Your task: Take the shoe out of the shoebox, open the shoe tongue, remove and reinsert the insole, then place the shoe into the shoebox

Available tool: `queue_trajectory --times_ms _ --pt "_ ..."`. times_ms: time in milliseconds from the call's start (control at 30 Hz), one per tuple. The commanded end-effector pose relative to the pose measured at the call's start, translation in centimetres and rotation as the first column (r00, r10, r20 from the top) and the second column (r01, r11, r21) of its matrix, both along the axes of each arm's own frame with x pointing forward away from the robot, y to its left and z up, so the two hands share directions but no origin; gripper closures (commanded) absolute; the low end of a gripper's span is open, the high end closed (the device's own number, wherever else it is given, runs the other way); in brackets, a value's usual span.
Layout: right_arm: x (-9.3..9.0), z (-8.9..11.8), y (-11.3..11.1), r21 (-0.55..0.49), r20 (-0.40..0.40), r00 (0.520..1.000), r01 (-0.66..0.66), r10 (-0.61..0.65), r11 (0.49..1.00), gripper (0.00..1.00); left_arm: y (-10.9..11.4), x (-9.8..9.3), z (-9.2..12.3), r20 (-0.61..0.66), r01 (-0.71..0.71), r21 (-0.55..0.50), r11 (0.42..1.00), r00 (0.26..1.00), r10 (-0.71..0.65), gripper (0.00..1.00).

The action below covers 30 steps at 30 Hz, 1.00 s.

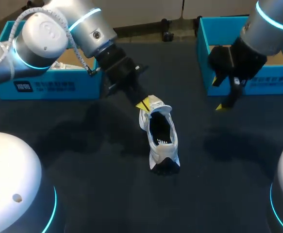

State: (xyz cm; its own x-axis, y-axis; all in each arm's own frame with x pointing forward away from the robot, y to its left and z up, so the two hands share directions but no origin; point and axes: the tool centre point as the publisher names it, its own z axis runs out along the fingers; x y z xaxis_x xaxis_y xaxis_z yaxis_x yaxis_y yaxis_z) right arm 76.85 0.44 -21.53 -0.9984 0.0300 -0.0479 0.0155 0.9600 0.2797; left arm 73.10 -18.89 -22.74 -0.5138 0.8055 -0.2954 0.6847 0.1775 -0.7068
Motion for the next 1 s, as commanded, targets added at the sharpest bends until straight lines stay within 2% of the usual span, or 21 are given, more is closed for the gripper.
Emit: queue_trajectory --times_ms 33,267,467,700,1000 --pt "-0.3 1.6 -0.9 -0.002 0.001 1.000 -0.004 0.004 1.000 0.00 0.1 0.0 0.0 0.006 0.041 0.032 0.999 0.999 -0.041 1.00" --pt "-0.3 1.6 -0.9 -0.002 0.001 1.000 -0.004 0.004 1.000 0.00 -0.2 -0.1 -0.9 0.014 0.231 0.180 0.956 0.971 -0.238 1.00" --pt "-0.3 1.6 -0.9 -0.002 0.001 1.000 -0.004 0.004 1.000 0.00 -0.7 0.3 -1.6 0.042 0.305 0.263 0.915 0.944 -0.327 1.00" --pt "-0.3 1.6 -0.9 -0.002 0.001 1.000 -0.004 0.004 1.000 0.00 -1.2 1.3 -2.9 0.113 0.332 0.382 0.863 0.909 -0.400 1.00" --pt "-0.3 1.6 -0.9 -0.002 0.001 1.000 -0.004 0.004 1.000 0.00 -1.1 1.4 -4.5 0.184 0.316 0.451 0.835 0.882 -0.434 1.00"
